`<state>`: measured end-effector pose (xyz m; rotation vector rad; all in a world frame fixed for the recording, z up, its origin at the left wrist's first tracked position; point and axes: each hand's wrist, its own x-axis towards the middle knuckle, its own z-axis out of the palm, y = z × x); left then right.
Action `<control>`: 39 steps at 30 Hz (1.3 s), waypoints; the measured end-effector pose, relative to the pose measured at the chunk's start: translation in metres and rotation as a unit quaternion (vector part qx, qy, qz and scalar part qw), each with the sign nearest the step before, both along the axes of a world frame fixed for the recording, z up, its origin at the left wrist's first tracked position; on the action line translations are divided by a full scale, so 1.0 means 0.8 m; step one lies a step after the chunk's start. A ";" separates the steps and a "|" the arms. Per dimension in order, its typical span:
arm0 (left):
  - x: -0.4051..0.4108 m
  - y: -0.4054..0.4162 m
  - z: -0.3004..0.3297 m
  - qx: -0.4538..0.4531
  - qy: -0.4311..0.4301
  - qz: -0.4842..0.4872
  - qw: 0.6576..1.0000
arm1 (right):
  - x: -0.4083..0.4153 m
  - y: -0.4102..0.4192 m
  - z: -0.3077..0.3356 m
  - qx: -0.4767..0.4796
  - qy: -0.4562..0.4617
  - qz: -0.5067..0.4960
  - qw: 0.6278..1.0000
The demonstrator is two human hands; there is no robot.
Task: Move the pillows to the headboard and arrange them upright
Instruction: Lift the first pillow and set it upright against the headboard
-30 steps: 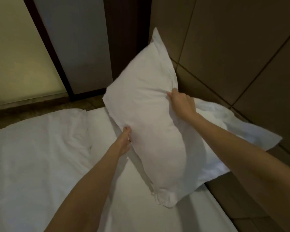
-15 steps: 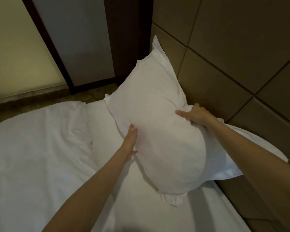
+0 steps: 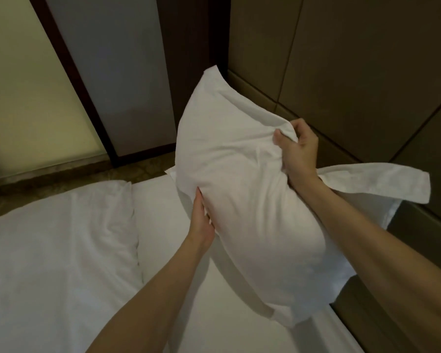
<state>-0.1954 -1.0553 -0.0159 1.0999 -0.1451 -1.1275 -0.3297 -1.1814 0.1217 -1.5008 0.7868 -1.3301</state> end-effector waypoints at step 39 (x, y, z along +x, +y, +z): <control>-0.072 0.089 0.029 0.201 -0.263 -0.013 0.943 | -0.223 0.095 -0.101 -0.272 0.765 0.012 0.583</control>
